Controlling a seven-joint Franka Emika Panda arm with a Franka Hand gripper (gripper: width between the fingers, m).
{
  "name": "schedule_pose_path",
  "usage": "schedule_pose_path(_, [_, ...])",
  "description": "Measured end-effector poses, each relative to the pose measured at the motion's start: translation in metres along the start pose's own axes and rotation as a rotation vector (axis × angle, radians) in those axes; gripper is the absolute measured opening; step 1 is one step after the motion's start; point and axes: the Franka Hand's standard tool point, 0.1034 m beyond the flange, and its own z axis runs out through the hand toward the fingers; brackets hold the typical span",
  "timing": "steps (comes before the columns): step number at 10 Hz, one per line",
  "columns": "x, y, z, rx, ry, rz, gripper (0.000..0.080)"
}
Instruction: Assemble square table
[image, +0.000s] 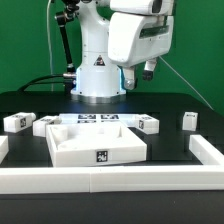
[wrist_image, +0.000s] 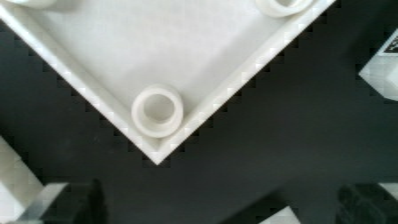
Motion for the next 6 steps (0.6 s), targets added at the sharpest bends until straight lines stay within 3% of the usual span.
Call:
schedule_pose_path(4, [0.0006, -0.0008, 0.0007, 0.002, -0.001, -0.006, 0.0649])
schedule_pose_path(6, [-0.0072, 0.001, 0.0073, -0.017, 0.019, -0.119, 0.0649])
